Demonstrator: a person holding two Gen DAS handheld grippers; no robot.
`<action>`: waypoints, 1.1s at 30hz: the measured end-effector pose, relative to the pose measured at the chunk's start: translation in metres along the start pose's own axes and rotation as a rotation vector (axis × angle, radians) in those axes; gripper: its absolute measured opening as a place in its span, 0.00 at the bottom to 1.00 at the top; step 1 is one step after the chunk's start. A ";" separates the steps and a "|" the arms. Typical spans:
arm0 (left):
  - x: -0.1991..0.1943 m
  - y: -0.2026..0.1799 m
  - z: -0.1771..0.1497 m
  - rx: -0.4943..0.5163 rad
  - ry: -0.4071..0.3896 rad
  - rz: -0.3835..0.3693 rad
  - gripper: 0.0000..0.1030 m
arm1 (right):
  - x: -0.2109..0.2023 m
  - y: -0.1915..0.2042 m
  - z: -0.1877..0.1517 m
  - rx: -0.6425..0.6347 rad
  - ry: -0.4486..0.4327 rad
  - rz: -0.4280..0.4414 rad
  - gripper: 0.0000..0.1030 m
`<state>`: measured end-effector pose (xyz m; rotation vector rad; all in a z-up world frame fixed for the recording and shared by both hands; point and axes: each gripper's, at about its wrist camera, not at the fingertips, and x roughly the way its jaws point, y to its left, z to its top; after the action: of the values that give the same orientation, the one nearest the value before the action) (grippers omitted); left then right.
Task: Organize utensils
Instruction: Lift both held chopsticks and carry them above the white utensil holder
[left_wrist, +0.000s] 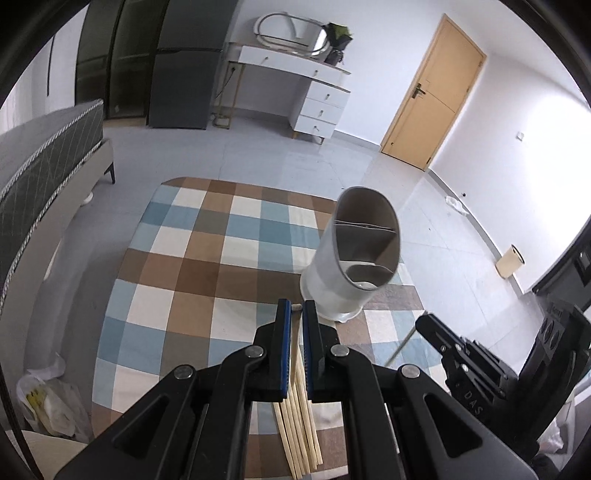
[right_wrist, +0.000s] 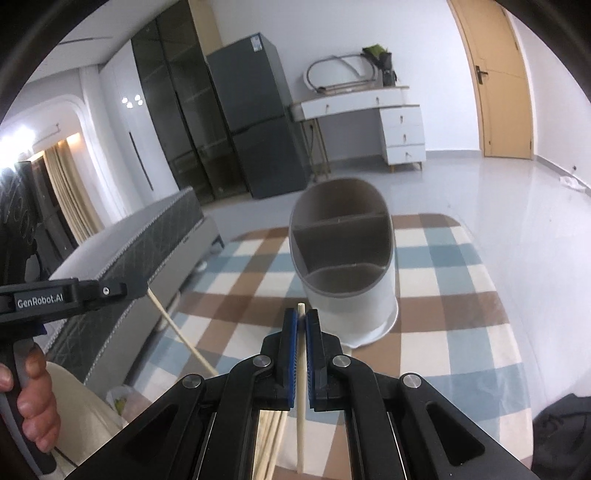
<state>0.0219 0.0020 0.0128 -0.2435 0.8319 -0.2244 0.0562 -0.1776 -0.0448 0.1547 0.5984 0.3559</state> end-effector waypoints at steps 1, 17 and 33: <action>-0.001 -0.003 0.000 0.012 0.000 0.003 0.02 | -0.003 -0.002 0.001 0.001 -0.009 0.002 0.03; -0.012 -0.041 0.027 0.102 0.001 -0.027 0.02 | -0.025 -0.008 0.016 0.012 -0.116 0.026 0.03; -0.017 -0.070 0.140 0.138 -0.088 -0.116 0.02 | -0.041 -0.010 0.146 -0.103 -0.255 0.002 0.03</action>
<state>0.1092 -0.0419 0.1366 -0.1709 0.7126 -0.3764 0.1116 -0.2079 0.0929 0.0999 0.3274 0.3616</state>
